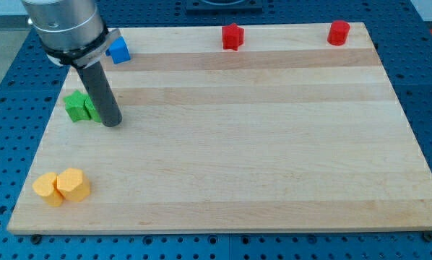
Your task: Push red circle into red star
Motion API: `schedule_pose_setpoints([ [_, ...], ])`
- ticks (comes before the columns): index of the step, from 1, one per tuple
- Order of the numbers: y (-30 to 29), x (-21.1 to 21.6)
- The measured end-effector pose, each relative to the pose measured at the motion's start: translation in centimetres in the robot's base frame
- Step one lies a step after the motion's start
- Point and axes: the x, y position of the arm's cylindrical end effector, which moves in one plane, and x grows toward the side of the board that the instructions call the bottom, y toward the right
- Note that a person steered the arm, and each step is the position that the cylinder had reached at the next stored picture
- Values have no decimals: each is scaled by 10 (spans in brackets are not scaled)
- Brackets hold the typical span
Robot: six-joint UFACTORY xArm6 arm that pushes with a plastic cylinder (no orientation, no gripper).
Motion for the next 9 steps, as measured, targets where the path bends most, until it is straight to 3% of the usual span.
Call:
schedule_pose_setpoints([
  [1,-1,-1],
  [2,54,1],
  [4,296,-12],
  [6,505,-105],
  [7,540,-137],
  [9,528,-203],
])
